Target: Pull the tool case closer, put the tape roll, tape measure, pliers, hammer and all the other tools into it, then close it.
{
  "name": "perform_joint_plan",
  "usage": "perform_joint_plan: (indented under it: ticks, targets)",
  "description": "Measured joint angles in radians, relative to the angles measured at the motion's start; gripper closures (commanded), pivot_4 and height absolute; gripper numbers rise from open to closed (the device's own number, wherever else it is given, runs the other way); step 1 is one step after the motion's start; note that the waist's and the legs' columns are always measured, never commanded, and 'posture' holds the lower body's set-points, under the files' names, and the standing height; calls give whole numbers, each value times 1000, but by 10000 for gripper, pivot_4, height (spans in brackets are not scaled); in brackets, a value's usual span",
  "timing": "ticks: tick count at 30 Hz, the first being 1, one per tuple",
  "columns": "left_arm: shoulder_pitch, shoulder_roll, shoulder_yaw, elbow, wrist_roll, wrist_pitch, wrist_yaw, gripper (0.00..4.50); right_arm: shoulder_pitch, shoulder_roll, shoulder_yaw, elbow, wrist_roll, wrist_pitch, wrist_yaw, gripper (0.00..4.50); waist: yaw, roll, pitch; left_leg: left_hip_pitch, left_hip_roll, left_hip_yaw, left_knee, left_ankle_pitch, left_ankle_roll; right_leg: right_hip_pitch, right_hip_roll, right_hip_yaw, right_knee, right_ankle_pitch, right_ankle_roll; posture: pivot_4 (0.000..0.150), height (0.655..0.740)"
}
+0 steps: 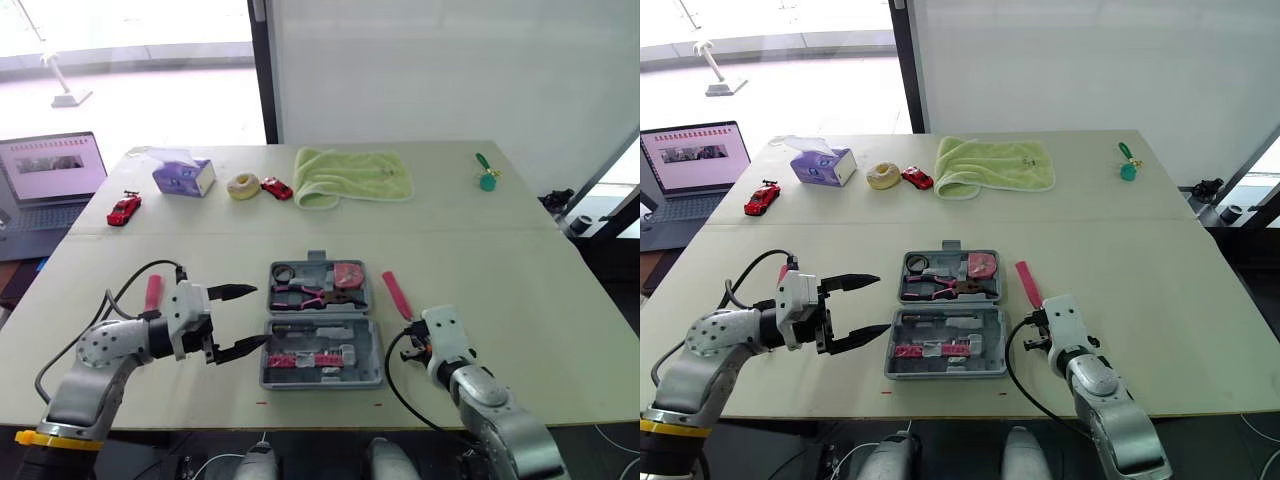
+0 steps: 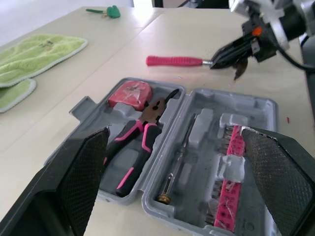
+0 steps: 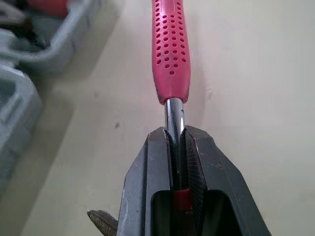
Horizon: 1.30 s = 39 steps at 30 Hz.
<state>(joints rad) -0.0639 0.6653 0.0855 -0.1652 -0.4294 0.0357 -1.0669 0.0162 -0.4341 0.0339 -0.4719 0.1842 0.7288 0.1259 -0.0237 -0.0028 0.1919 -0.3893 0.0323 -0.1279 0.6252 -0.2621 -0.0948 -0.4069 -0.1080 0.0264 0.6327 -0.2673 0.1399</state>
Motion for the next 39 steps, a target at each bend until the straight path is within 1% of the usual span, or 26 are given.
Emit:
perform_joint_plan:
  ticks: [2,4,5,6,7,10,12,13,14,16,18,22,24,28,32,35,39]
  targets:
    - [21,3,23,-7,-16,4,4,0,-145,-147,-32,-78,58,62,125,44778,-13,5,2,0,0,0,1,0,0,0,0,0,0,0,0,1500,7400]
    - [33,10,31,-4,-19,-4,-10,0,-278,-252,-61,-167,124,117,237,44778,-15,4,2,0,1,-2,0,0,1,0,2,-1,1,0,0,1500,7400]
    - [34,14,31,-2,-19,-6,-20,0,-324,-294,-57,-199,158,142,286,44778,-15,4,2,1,2,-3,-1,-1,1,0,3,-1,1,0,0,1500,7400]
    - [38,22,32,3,-19,-15,-39,0,-399,-341,-34,-234,215,198,359,44778,-16,3,1,1,3,-4,-2,-1,2,0,4,-2,1,0,0,1500,7400]
    - [38,24,32,7,-19,-22,-51,0,-437,-371,-1,-259,262,245,416,44778,-17,2,1,1,3,-4,-3,-1,2,0,4,-3,0,0,0,1500,7400]
    - [44,25,39,18,-26,-27,-78,0,-484,-373,79,-266,348,351,494,44778,-12,2,1,-2,3,-4,-1,-1,2,-1,4,-2,-1,0,0,1500,7400]
    - [56,50,51,56,-33,-62,-133,0,-666,-419,211,-226,371,418,593,44778,-21,6,4,-3,3,-2,2,-1,2,-2,4,-1,-1,1,-2,1500,7400]
    - [55,65,52,69,-32,-73,-153,0,-733,-430,250,-213,372,437,623,44778,-23,6,4,-2,3,-2,2,-1,2,-2,4,-1,0,1,-2,1500,7400]
    - [64,84,58,89,-32,-103,-191,0,-853,-433,336,-176,358,461,667,44778,-26,6,4,-1,4,-2,3,-1,2,-2,4,-1,1,0,-3,1500,7400]
    - [75,107,65,112,-32,-141,-235,0,-967,-409,453,-126,325,483,700,44778,-24,6,4,0,4,-3,1,-1,2,-2,5,-1,1,-1,-5,1500,7400]
    - [93,118,69,136,-30,-182,-269,0,-1010,-372,559,-78,296,506,714,44778,-20,6,4,-2,4,-3,1,-1,2,-3,5,-1,1,1,-2,1500,7400]
    - [113,122,76,183,-25,-242,-312,0,-1073,-328,740,-37,255,510,767,44778,-19,6,4,-5,4,-2,1,-1,2,-5,5,-1,1,1,-2,1500,7400]
    - [108,122,88,228,-20,-295,-332,0,-1116,-266,807,24,224,527,765,44778,-23,6,4,-4,4,-2,1,-1,2,-6,5,-1,3,1,-2,1500,7400]
    - [105,112,96,280,-21,-358,-356,0,-1144,-181,826,106,208,576,750,44778,-23,6,4,-3,4,-2,2,-1,2,-7,5,-1,7,1,-2,1500,7400]
    - [120,104,97,287,-39,-368,-364,0,-1162,-184,848,103,199,590,760,44778,-19,6,4,-3,4,-3,2,-1,2,-7,5,-1,7,1,-2,1500,7400]
    - [120,71,99,304,-63,-368,-370,0,-1161,-203,875,105,186,590,768,44778,-21,6,4,-3,4,-3,2,-1,2,-7,5,-1,8,1,-2,1500,7400]
    - [104,55,100,320,-63,-370,-358,0,-1161,-221,886,107,173,587,781,44778,-21,6,4,-3,4,-3,2,-1,2,-8,5,-1,10,1,-2,1500,7400]
